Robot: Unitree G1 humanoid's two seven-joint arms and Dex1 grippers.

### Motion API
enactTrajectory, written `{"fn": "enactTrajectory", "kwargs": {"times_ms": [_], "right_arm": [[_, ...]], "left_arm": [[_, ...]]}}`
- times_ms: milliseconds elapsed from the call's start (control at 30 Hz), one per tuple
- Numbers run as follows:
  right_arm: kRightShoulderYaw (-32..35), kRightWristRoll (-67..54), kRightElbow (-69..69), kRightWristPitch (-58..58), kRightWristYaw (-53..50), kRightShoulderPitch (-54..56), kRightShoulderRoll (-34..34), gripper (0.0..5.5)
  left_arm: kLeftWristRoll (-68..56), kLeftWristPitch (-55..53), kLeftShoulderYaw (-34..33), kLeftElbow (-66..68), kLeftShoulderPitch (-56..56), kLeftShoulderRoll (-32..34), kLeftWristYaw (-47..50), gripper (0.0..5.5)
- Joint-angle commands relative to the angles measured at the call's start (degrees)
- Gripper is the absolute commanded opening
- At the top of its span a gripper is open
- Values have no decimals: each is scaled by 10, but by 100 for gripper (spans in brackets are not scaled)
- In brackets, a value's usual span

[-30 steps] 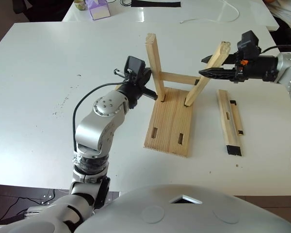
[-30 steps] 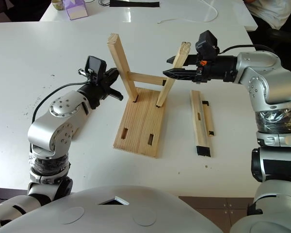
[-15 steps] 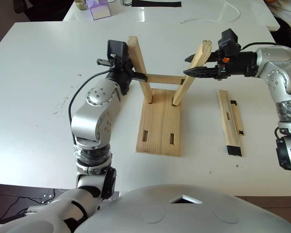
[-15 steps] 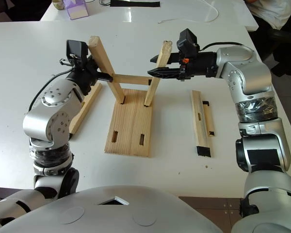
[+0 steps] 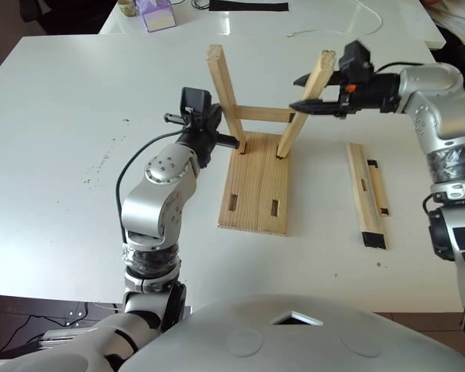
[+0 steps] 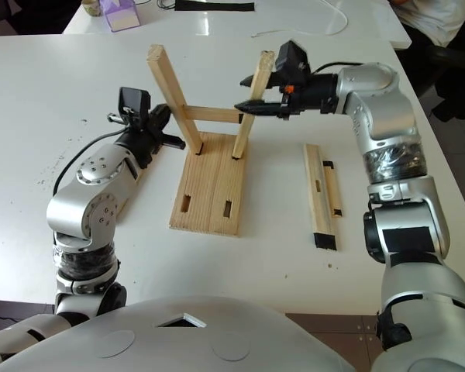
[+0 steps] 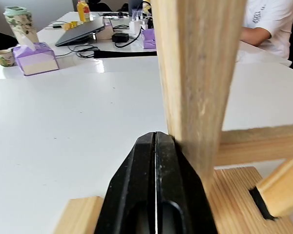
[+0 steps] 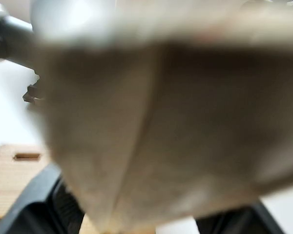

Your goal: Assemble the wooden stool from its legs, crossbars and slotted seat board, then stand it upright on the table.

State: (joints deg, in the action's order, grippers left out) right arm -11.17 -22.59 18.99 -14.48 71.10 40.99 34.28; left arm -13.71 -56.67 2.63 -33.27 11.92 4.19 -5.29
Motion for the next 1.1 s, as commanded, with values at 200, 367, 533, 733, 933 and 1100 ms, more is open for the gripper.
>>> {"fn": "enactTrajectory", "kwargs": {"times_ms": [200, 367, 533, 733, 933, 1100], "right_arm": [[28, 6, -22, -6, -1, -28, -16, 399], [86, -38, -83, -77, 2, -59, 25, 399], [144, -71, -142, -138, -26, -99, 59, 399], [157, -23, -272, -190, -257, -189, -17, 336], [67, 184, -396, -192, -594, -324, -175, 240], [18, 253, -483, -235, -693, -363, -246, 159]], "left_arm": [[-57, -31, -8, -30, -4, 16, -42, 135], [-93, -34, -115, -52, -24, 59, -64, 186], [-177, -15, -232, -94, -47, 75, -99, 186], [-111, 50, -266, 23, -21, 127, -49, 136], [39, 146, -28, 126, 34, 106, -19, 36], [74, 147, 28, 118, 21, 58, 17, 0]]}}
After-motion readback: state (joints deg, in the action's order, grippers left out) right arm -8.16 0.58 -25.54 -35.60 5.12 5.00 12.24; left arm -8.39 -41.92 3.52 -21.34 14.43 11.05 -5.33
